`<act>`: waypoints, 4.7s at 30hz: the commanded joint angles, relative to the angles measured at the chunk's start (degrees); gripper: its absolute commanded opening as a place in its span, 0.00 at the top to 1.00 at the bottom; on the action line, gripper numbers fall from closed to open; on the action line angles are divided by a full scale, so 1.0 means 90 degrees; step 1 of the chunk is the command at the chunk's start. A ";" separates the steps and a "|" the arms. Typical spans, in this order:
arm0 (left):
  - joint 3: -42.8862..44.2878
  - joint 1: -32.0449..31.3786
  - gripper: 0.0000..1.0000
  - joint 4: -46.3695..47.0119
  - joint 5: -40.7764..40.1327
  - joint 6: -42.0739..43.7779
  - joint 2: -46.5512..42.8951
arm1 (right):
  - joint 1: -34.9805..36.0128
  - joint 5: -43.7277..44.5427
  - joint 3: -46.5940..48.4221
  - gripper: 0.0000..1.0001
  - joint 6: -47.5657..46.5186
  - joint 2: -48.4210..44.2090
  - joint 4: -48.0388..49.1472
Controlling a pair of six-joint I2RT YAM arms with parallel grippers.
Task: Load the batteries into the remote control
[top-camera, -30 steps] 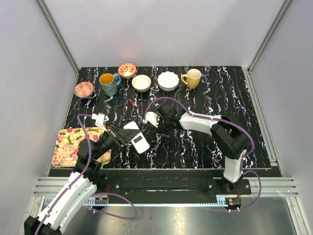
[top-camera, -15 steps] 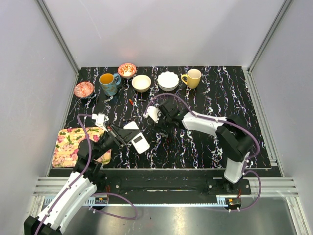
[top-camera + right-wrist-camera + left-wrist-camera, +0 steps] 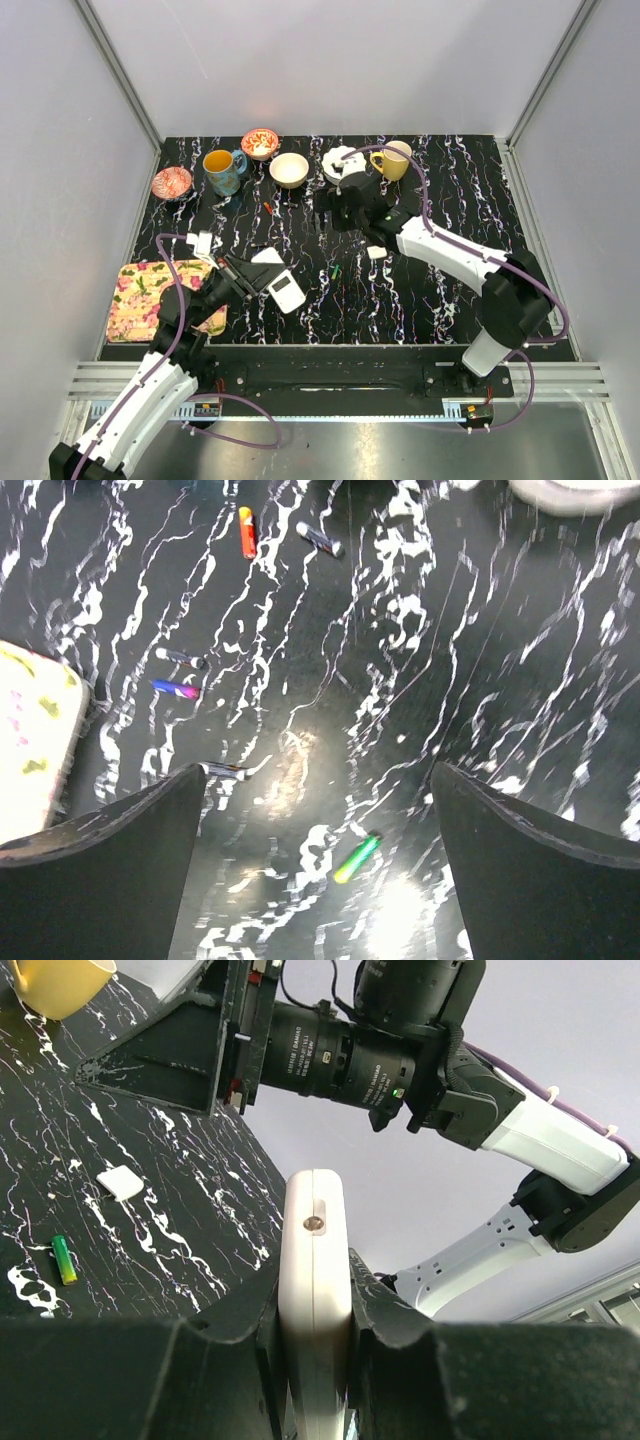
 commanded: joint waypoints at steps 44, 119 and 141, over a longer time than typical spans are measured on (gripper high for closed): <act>-0.0212 -0.0074 1.00 -0.0017 -0.0367 -0.0197 0.0065 | 0.0576 0.1694 0.0484 0.60 0.4258 0.2151 -0.2231; 0.2708 -0.0162 1.00 0.4038 0.3852 -0.2738 0.6550 | 0.2001 -0.1322 -0.1041 1.00 -0.2724 -0.4216 -0.1441; 0.3900 -0.0582 1.00 -0.0027 0.4116 -0.0148 0.6501 | 0.2558 -0.2388 -0.0669 1.00 -0.3633 -0.3279 -0.0913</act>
